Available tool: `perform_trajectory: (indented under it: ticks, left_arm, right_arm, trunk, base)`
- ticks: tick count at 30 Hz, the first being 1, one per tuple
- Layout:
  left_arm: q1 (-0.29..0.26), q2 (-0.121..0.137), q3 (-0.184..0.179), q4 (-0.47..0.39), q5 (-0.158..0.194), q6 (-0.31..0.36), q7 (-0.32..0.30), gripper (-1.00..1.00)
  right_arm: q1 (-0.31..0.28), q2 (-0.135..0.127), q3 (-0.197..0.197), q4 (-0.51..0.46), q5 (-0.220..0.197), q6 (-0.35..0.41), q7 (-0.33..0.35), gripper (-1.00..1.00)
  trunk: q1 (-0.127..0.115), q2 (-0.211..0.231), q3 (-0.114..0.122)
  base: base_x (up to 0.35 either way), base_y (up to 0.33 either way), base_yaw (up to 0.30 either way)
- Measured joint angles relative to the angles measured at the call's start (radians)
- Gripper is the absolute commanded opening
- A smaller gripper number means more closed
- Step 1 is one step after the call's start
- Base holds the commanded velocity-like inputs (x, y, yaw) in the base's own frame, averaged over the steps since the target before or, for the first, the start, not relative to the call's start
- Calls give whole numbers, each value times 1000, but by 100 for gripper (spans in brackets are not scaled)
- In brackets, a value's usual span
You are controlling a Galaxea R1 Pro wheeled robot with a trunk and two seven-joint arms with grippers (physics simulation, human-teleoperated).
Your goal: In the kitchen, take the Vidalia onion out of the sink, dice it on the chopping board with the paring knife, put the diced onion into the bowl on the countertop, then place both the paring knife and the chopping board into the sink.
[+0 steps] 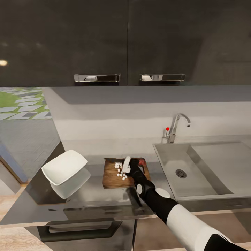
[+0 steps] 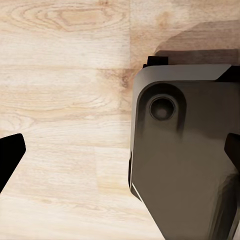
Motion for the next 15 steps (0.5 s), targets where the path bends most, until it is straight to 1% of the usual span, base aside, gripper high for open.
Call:
perform_trajectory:
  ticks: [1,2,4,5,6,8,9,11,12,13,14,15]
  left_arm:
    - [0,0,0,0,0,0,0,100]
    - [0,0,0,0,0,1,0,100]
    - [0,0,0,0,0,0,0,100]
    - [0,0,0,0,0,0,0,100]
    - [0,0,0,0,0,0,0,100]
    - [0,0,0,0,0,0,0,100]
    - [0,0,0,0,0,0,0,100]
    - [0,0,0,0,0,0,0,100]
    - [0,0,0,0,0,0,0,100]
    - [0,0,0,0,0,-1,-1,100]
    - [0,-3,0,0,0,-1,-1,100]
    - [0,-4,0,0,0,-2,-1,100]
  right_arm:
    - [0,-3,-23,-29,-9,-7,14,-100]
    - [0,-6,-69,-69,-27,-11,44,-100]
    - [0,-9,-197,-159,-64,-14,160,-100]
    - [-1,-9,-247,-186,-71,-13,208,-100]
    - [-1,-10,-332,-227,-75,-13,287,-100]
    - [-1,-8,-528,-309,-77,-12,446,-100]
    - [-1,-7,-614,-338,-77,-11,516,-100]
    - [-1,-4,-706,-364,-78,-8,586,-100]
    - [-1,-2,-729,-371,-78,-4,600,-100]
    - [0,-2,-737,-374,-78,0,605,-100]
    - [0,-1,-750,-376,-81,20,610,-100]
    - [0,-1,-768,-377,-91,61,612,-100]
  trunk:
    - [0,0,0]
    - [0,0,0]
    - [0,0,0]
    - [0,0,0]
    - [0,0,0]
    - [0,0,0]
    - [0,0,0]
    - [0,0,0]
    - [0,0,0]
    - [0,0,0]
    - [0,0,0]
    - [0,0,0]
  base:
    - [0,0,0]
    - [0,0,0]
    - [0,0,0]
    - [0,0,0]
    - [0,0,0]
    - [0,0,0]
    - [0,0,0]
    - [0,0,0]
    - [0,0,0]
    - [0,0,0]
    - [0,0,0]
    - [0,0,0]
